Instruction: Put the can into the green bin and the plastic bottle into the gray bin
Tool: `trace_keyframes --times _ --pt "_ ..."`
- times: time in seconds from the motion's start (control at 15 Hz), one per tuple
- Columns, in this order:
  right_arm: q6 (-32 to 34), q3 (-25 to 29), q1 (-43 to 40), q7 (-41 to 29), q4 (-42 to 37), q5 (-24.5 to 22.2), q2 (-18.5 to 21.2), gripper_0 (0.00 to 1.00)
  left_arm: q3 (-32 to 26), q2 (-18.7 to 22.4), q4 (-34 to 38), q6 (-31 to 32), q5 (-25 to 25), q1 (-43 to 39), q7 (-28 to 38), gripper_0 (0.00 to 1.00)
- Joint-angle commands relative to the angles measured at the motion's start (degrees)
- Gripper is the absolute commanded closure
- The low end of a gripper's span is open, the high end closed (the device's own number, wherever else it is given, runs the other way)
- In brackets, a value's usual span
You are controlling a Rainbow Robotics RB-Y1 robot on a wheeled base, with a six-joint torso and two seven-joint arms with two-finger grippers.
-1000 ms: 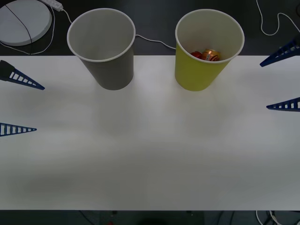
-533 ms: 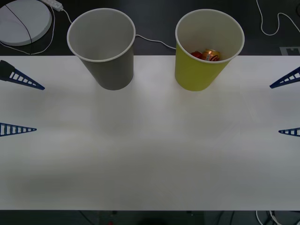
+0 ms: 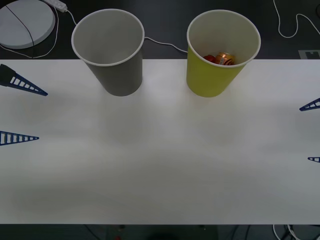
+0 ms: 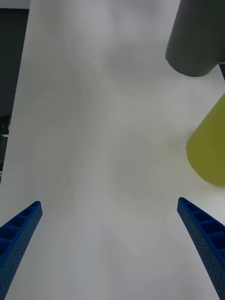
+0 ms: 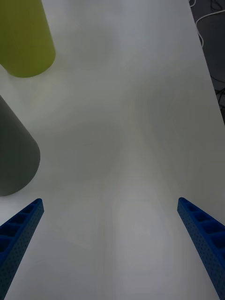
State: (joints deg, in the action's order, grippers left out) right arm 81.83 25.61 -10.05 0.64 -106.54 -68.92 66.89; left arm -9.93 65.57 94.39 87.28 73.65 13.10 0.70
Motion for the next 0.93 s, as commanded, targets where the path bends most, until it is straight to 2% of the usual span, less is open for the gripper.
trace_keyframes --times 0.07,0.93 --pt "0.00 0.05 -0.14 0.95 -0.16 -3.06 -1.85 0.00 0.00 0.00 0.00 0.00 0.00 0.00 0.00 0.00" --pt "0.00 -0.03 0.91 2.26 -0.51 -5.35 -2.46 0.00 0.00 0.00 0.00 0.00 0.00 0.00 0.00 0.00"
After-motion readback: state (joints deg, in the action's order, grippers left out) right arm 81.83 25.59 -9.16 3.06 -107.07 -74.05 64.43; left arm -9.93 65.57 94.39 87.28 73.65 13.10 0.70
